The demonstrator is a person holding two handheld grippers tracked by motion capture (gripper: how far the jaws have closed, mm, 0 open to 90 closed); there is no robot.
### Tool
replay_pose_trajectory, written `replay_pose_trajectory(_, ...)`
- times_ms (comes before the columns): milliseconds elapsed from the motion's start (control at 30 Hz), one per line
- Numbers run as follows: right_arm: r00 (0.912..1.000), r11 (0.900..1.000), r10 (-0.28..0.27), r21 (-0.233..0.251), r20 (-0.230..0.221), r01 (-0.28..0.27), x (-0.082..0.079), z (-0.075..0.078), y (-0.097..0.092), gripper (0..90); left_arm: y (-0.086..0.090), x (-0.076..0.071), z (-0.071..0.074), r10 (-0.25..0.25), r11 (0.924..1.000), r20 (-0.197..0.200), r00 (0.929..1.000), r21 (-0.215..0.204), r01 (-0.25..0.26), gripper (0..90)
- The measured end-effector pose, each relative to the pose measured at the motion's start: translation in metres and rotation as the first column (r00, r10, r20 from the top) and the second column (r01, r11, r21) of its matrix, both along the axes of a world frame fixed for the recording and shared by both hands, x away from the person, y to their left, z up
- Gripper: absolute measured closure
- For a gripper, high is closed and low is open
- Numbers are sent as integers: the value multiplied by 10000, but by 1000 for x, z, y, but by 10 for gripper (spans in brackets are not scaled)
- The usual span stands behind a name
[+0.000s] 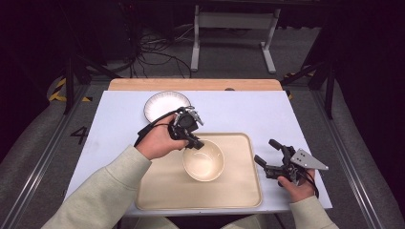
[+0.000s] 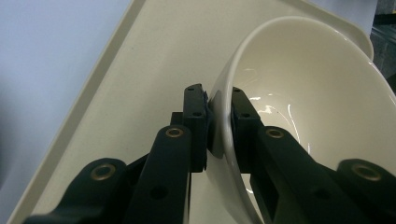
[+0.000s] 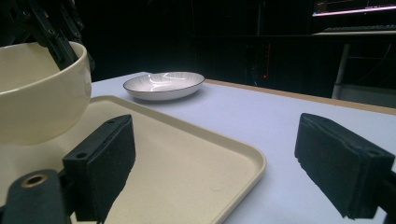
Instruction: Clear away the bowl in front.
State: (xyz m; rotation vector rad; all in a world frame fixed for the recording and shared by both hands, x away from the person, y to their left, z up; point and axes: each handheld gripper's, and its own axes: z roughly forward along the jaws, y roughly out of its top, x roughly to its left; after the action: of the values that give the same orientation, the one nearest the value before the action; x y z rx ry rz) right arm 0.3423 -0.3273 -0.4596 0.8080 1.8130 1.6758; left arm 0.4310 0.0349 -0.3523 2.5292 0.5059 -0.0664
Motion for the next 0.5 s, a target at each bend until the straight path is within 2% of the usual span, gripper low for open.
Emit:
replay_pose_trajectory(267, 10000, 10000, 2, 24, -7, -2, 0, 0, 0, 135, -2, 1, -9, 37, 9997, -58, 10000, 239, -35, 813)
replay_pose_trajectory(433, 10000, 10000, 7, 15, 1, -7, 0, 0, 0, 134, -4, 1, -13, -240, 9978, 15, 9997, 611, 239, 812)
replay_pose_trajectory(500, 10000, 10000, 4, 14, -1, -4, 0, 0, 0, 134, -5, 1, -14, -236, 9979, 12, 9997, 602, 235, 812)
